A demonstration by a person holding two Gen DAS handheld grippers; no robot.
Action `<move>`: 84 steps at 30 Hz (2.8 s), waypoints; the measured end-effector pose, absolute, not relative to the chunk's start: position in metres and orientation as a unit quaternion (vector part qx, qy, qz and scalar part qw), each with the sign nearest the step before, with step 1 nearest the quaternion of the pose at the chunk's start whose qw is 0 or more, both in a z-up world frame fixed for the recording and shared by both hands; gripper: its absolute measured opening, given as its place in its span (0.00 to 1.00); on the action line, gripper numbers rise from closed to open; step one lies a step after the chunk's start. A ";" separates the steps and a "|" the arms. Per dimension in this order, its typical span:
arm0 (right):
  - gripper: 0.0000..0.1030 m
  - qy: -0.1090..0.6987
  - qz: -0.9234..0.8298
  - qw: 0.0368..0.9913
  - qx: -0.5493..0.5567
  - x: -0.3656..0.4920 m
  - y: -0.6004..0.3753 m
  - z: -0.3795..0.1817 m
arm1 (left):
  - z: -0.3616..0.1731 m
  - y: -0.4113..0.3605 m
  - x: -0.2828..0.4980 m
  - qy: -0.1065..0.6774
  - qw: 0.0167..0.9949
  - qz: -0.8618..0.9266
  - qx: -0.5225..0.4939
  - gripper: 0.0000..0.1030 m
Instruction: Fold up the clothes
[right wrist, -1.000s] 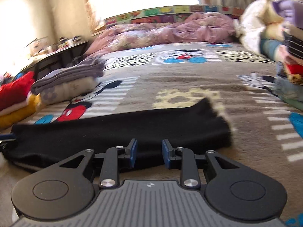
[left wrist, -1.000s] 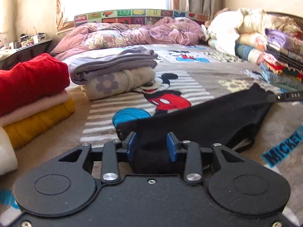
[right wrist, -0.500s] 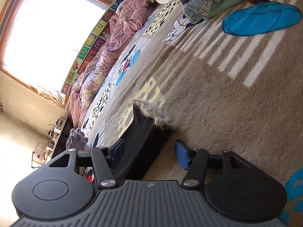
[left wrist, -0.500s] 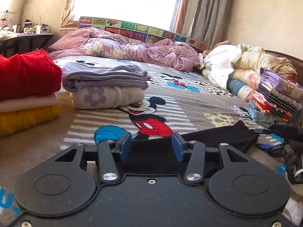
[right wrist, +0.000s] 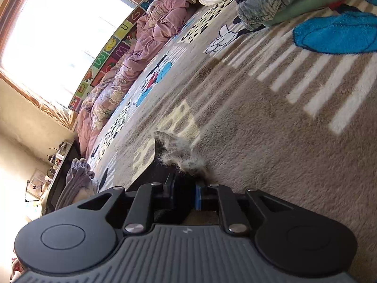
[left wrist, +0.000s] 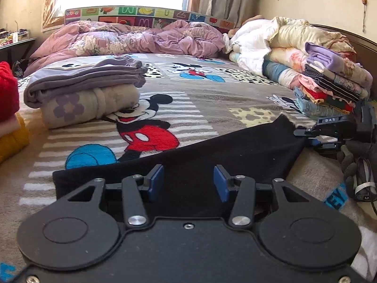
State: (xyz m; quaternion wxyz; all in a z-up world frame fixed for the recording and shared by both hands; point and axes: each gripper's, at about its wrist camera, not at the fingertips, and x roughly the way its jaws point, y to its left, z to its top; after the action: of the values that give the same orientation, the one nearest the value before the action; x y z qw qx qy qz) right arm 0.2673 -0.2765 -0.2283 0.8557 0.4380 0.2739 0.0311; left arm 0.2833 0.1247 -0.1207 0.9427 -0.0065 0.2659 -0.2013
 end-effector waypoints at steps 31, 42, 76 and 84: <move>0.27 0.207 0.107 0.860 0.454 0.251 -0.289 -0.245 | -0.117 -0.024 0.268 0.271 0.935 -0.197 0.117 0.47; 0.12 0.246 0.055 0.880 0.403 0.262 -0.271 -0.236 | -0.115 0.055 0.231 0.233 0.955 -0.182 0.007 0.52; 0.15 0.155 0.207 0.951 0.168 0.228 -0.120 -0.069 | -0.094 0.222 0.218 0.171 0.944 -0.081 -0.272 0.72; 0.15 0.159 0.261 0.947 0.100 0.218 -0.055 -0.061 | -0.099 0.261 0.210 0.163 0.929 -0.039 -0.331 0.84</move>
State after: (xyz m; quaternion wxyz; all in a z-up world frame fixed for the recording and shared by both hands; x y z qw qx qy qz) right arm 0.2181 -0.0549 -0.0613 0.9470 0.1000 0.1591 0.2607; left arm 0.2102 0.2610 -0.0986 0.9288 -0.3306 0.1630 -0.0390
